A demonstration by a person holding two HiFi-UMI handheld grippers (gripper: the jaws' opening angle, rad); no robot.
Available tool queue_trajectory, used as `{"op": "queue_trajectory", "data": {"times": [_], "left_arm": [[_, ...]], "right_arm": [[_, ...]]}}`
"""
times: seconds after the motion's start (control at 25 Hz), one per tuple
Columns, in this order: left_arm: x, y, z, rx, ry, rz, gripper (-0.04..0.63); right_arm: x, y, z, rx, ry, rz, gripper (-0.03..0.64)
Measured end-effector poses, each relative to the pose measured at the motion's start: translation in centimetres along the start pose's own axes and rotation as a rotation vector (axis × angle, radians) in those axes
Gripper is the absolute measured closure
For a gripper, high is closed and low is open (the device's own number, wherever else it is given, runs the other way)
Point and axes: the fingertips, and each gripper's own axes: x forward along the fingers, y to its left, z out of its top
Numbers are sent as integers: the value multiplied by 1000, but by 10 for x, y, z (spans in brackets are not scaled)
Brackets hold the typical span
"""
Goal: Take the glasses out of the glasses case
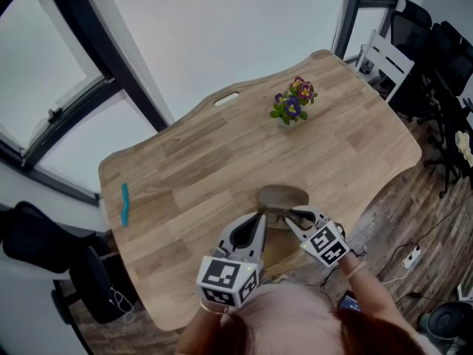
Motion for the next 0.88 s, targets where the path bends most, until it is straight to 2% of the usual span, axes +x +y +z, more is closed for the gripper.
{"op": "queue_trajectory", "data": {"times": [0.88], "left_arm": [[5,33,-12,-57,37,15,594]], "right_arm": [[53,-8,-43,-89,212,46,565]]}}
